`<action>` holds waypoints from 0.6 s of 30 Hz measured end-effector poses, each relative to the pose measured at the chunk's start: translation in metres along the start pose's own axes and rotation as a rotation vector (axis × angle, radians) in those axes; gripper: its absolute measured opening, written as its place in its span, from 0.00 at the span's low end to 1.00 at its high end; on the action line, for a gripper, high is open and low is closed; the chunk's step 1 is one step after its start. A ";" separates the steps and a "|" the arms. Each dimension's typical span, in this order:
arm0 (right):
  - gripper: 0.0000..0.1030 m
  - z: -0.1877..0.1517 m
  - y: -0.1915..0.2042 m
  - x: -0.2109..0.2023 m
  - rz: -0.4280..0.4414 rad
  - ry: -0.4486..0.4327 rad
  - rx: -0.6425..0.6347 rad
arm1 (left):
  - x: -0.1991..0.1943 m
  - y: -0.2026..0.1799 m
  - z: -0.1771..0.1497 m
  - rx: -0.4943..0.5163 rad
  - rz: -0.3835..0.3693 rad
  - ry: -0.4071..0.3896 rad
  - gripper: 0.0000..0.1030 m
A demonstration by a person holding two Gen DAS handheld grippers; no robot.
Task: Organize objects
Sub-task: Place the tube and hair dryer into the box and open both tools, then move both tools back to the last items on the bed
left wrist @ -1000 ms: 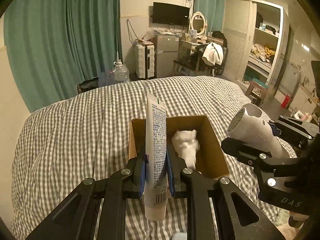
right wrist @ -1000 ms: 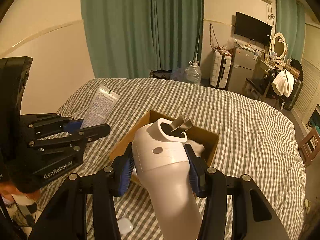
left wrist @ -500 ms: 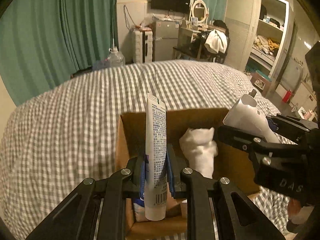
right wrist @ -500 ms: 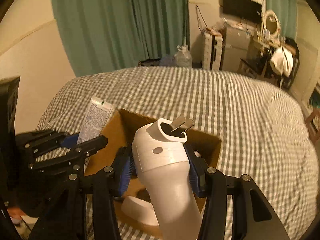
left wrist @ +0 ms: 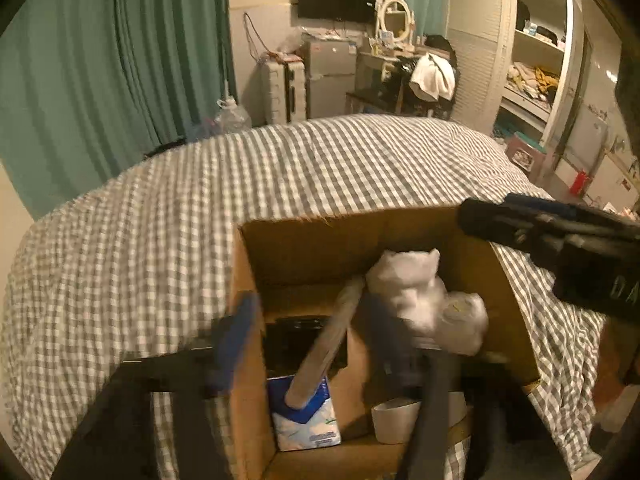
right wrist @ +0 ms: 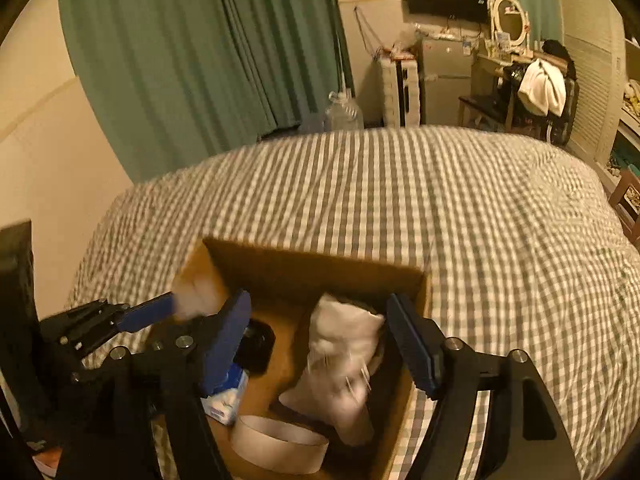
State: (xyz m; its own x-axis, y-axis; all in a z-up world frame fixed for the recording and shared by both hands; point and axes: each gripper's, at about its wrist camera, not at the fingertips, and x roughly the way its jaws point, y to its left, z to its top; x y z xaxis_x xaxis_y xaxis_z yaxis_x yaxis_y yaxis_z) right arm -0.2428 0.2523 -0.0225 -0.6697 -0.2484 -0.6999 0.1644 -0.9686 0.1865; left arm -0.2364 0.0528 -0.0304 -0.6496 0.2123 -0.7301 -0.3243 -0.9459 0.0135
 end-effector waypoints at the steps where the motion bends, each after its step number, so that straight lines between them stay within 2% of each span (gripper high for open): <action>1: 0.69 0.003 0.001 -0.006 -0.007 -0.011 -0.001 | -0.006 0.001 0.001 -0.002 0.008 -0.012 0.74; 8: 0.69 0.006 0.019 -0.072 -0.067 -0.072 -0.092 | -0.073 0.024 0.002 -0.053 0.060 -0.055 0.75; 13: 0.69 -0.008 0.041 -0.132 -0.067 -0.113 -0.168 | -0.135 0.032 -0.009 -0.070 0.141 -0.079 0.75; 18: 0.69 -0.032 0.059 -0.182 -0.061 -0.134 -0.201 | -0.187 0.037 -0.027 -0.102 0.159 -0.114 0.75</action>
State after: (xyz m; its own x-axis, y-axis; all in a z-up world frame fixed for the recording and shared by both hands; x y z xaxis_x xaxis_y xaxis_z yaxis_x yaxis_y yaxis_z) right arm -0.0881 0.2405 0.0938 -0.7710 -0.1984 -0.6052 0.2521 -0.9677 -0.0039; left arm -0.1083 -0.0289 0.0879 -0.7625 0.0794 -0.6421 -0.1443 -0.9883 0.0491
